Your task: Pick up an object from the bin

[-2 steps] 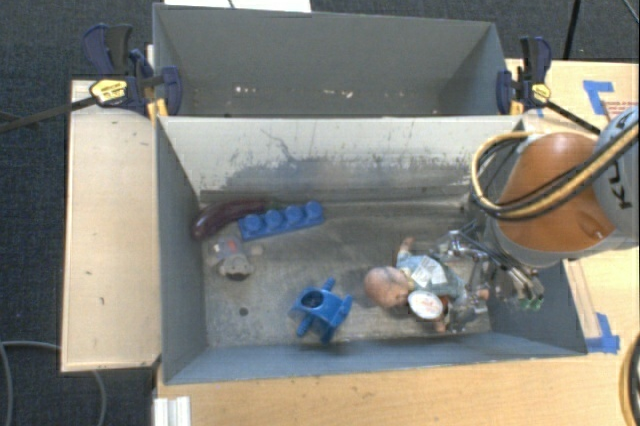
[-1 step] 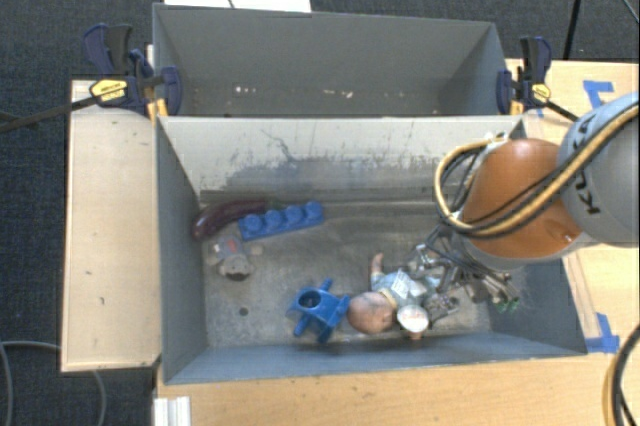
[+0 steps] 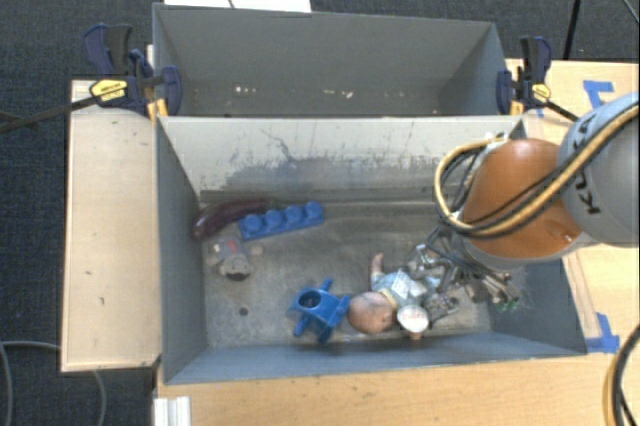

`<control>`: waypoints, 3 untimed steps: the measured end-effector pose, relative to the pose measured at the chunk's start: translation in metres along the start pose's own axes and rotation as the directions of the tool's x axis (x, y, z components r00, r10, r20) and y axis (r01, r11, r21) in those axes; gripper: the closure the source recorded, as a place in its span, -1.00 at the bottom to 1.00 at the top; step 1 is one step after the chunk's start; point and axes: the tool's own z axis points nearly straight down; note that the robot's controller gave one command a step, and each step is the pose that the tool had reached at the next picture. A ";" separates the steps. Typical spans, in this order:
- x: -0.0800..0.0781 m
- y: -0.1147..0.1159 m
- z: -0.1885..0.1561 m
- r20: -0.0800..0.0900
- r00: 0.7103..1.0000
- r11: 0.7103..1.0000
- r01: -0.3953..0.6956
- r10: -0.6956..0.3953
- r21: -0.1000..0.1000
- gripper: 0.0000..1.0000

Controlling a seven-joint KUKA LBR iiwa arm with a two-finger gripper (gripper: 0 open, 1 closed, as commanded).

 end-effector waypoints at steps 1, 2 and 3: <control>-0.005 -0.008 -0.110 -0.008 0.999 0.999 0.053 -0.053 -0.003 1.00; -0.005 -0.008 -0.110 -0.008 0.999 0.999 0.054 -0.054 -0.003 1.00; -0.005 -0.021 -0.141 -0.012 0.990 0.990 0.139 -0.139 -0.007 1.00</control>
Offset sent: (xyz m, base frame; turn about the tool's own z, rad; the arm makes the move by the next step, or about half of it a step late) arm 0.0000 0.0000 0.0000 0.0000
